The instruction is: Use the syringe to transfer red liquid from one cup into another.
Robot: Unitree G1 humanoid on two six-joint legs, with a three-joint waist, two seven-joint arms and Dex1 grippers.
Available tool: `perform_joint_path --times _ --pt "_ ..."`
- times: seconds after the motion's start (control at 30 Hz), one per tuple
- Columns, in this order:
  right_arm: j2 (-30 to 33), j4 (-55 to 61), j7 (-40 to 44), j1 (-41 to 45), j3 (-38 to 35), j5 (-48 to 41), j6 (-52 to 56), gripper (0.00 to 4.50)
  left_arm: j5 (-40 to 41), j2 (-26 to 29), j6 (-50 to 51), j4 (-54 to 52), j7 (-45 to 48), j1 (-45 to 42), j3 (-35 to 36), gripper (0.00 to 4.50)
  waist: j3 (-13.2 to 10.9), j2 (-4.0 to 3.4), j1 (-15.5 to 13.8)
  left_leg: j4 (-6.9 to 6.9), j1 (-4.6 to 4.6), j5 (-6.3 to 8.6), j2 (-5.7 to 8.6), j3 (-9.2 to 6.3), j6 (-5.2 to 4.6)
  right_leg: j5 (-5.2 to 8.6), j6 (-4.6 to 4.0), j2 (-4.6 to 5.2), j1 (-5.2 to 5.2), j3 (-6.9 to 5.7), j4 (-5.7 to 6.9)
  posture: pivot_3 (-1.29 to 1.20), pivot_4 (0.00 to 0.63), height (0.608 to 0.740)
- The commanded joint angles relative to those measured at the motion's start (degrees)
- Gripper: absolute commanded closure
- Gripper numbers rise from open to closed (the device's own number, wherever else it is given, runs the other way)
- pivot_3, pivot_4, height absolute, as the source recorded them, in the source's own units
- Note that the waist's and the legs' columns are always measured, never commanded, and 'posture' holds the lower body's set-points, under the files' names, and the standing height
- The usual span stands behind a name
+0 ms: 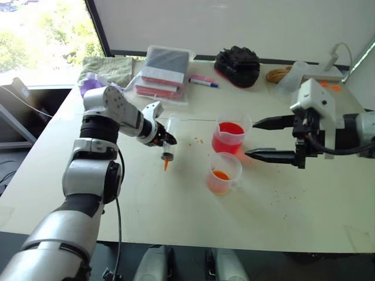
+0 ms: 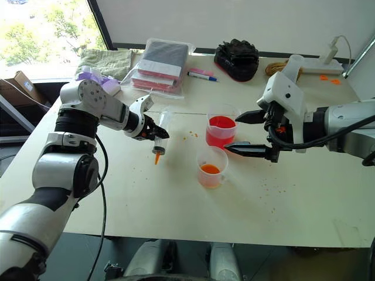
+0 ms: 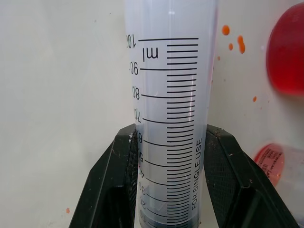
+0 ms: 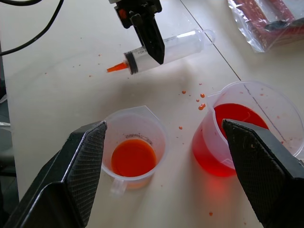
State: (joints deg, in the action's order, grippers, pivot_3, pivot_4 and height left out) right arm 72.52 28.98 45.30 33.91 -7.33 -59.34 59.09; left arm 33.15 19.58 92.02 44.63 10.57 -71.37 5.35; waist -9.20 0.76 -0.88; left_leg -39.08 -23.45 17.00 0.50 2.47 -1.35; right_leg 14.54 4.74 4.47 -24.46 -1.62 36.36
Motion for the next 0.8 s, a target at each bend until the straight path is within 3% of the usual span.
perform_joint_path --times 0.03,0.33,0.4,0.6,0.8 --pt "-0.6 0.1 0.4 2.1 -0.7 1.1 0.0 0.46 4.1 -0.4 0.5 1.2 -3.4 -1.9 0.6 3.05 0.0 0.00 0.0 0.00 -0.01 0.00 0.02 0.00 0.01 0.00 0.00 0.03 0.00 0.00 0.00 0.00 0.150 0.740" --pt "-1.8 0.4 1.2 2.8 -0.6 2.6 1.1 0.46 8.4 -2.7 0.5 1.7 -11.8 -0.6 4.9 3.05 0.0 -0.01 0.1 0.02 -0.02 -0.09 0.04 0.00 0.18 0.00 0.00 0.05 -0.02 0.01 -0.01 0.00 0.150 0.740" --pt "-1.9 0.5 1.3 2.8 -0.8 2.6 1.5 0.41 9.2 -2.8 0.5 1.8 -13.1 -0.2 5.2 2.07 0.0 -0.01 0.2 0.02 -0.02 -0.12 0.05 0.00 0.22 -0.01 0.00 0.04 -0.02 0.01 0.00 0.00 0.150 0.740" --pt "-1.9 0.9 1.3 2.4 -1.3 2.7 2.2 0.41 13.5 -2.4 0.5 1.4 -16.4 0.8 4.4 0.13 0.0 -0.02 0.1 0.02 -0.02 -0.15 0.05 0.00 0.29 -0.01 0.00 0.05 -0.02 0.01 0.00 0.00 0.150 0.740" --pt "-2.0 0.8 1.7 2.3 -1.3 3.0 2.3 0.41 12.6 -3.4 0.5 -9.2 -17.9 4.0 8.0 0.01 0.0 -0.01 0.2 0.02 -0.02 -0.20 0.06 0.01 0.38 -0.01 0.00 0.04 -0.02 0.01 0.01 0.00 0.150 0.740"
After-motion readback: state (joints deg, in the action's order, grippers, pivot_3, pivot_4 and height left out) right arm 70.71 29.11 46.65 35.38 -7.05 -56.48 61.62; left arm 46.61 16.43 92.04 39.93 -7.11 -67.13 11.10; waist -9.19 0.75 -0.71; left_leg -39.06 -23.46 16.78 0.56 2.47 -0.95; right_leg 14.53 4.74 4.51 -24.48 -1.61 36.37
